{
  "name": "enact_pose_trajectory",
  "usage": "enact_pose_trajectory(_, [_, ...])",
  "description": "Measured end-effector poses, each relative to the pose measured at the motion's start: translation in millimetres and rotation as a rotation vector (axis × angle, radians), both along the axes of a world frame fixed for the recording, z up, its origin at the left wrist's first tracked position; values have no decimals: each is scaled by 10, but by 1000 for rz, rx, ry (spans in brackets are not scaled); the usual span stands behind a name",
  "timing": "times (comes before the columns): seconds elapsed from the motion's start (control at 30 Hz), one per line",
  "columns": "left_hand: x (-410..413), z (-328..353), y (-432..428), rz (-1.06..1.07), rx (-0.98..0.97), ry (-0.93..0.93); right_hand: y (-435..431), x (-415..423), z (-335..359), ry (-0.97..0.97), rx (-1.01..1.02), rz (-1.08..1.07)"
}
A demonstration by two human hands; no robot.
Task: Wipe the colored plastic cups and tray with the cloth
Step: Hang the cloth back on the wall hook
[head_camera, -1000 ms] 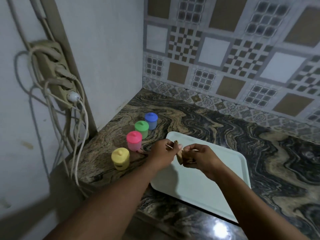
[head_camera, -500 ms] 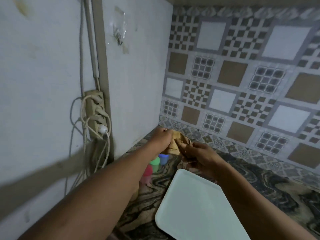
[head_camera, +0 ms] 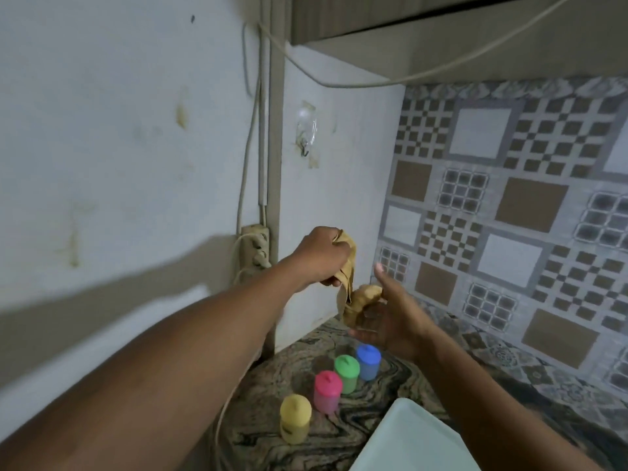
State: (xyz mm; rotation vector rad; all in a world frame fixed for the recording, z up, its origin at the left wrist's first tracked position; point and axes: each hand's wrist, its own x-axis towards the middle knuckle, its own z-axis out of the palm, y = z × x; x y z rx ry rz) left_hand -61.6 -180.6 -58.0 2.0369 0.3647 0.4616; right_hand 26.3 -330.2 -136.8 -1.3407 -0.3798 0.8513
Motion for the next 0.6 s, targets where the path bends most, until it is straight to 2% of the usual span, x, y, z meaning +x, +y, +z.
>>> enact_pose_trajectory(0.2, [-12, 381, 531, 150, 102, -19, 507, 267, 86, -66, -8, -119])
enact_pose_trajectory(0.27, [34, 458, 809, 239, 151, -60, 658, 467, 304, -170, 13, -150])
enact_pose_trajectory(0.4, [144, 618, 1277, 339, 281, -221, 1039, 857, 964, -567, 33, -270])
enact_pose_trajectory(0.5, [292, 836, 1531, 362, 602, -369, 1313, 1098, 1504, -1021, 54, -372])
enact_pose_trajectory(0.6, [426, 1054, 1693, 389, 801, -431, 1526, 1215, 1893, -1409, 49, -443])
